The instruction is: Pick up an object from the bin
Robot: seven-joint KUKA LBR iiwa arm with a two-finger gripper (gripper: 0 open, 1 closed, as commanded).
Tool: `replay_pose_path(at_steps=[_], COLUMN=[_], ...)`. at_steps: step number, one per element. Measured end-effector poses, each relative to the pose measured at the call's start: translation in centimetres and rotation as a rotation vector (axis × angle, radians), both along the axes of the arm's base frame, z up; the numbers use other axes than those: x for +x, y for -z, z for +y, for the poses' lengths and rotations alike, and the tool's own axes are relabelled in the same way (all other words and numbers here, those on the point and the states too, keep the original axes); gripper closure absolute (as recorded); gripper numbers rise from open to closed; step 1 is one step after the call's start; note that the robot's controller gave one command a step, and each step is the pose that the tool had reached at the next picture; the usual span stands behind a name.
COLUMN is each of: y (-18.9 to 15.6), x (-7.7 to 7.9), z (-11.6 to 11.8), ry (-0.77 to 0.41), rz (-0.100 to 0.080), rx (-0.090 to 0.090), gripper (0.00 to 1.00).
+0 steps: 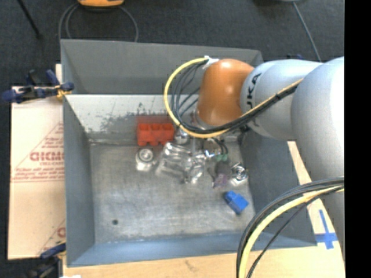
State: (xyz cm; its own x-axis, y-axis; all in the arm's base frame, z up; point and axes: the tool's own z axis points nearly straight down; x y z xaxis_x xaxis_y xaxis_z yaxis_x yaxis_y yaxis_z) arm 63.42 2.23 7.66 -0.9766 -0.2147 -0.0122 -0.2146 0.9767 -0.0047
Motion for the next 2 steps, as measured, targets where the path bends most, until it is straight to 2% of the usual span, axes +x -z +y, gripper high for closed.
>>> replay_pose_path(at_steps=[1, 2], y=[-0.2, -13.1], x=[0.2, 1.2], z=[0.0, 0.3], ry=[0.001, -0.132], rz=[-0.009, 0.004], rx=[0.001, 0.000], gripper=[1.00, 1.00])
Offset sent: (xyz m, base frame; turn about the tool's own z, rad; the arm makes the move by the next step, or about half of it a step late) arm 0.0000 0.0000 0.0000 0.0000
